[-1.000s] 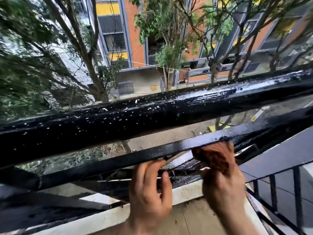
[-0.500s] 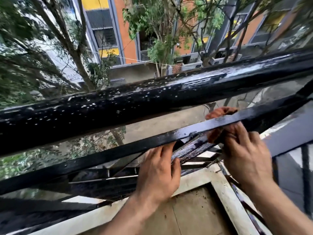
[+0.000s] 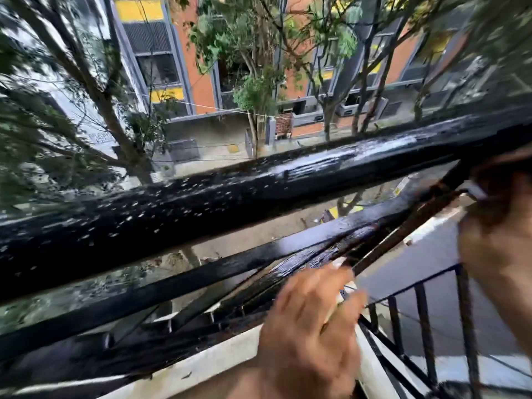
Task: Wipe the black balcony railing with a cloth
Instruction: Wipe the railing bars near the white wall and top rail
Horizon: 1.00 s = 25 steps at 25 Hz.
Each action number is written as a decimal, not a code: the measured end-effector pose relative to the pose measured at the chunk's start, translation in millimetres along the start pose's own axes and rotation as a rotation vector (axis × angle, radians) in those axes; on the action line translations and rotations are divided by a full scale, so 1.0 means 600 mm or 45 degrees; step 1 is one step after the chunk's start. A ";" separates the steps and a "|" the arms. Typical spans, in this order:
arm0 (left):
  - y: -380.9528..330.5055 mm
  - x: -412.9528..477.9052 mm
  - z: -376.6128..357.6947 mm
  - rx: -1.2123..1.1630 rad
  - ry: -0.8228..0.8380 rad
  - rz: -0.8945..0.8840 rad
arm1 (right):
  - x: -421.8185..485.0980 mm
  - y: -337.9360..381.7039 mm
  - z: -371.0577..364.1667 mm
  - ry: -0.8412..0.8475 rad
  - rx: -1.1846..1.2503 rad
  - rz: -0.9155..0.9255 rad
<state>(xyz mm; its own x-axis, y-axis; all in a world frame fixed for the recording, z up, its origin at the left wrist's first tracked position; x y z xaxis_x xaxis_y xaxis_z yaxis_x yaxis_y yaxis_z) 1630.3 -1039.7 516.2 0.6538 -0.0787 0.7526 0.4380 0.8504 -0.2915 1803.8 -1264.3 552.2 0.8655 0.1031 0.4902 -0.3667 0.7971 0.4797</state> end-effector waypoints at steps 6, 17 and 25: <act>0.034 0.182 -0.090 0.483 0.818 0.480 | -0.006 0.086 -0.036 0.417 -0.072 0.291; 0.029 0.173 -0.056 -0.396 0.875 0.872 | -0.076 0.303 0.059 0.065 0.435 -0.049; -0.018 0.232 -0.040 0.199 0.981 0.313 | 0.104 0.156 0.124 0.285 -0.294 0.014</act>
<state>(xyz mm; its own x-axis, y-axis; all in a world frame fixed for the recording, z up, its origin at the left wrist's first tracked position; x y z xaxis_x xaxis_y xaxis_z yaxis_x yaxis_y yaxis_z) 1731.5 -1072.2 609.5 0.9848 -0.1676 0.0452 0.1736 0.9480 -0.2668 1797.9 -1227.6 681.7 0.9249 0.2205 0.3097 -0.3115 0.9066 0.2847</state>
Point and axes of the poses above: each hand's wrist, its own x-axis towards the middle knuckle, its own z-axis out of the back of the hand, y = z × x, the point moved 2 cm from there along x, towards the middle knuckle, and after that the axes turned 10 degrees about x, right-handed, at the moved point
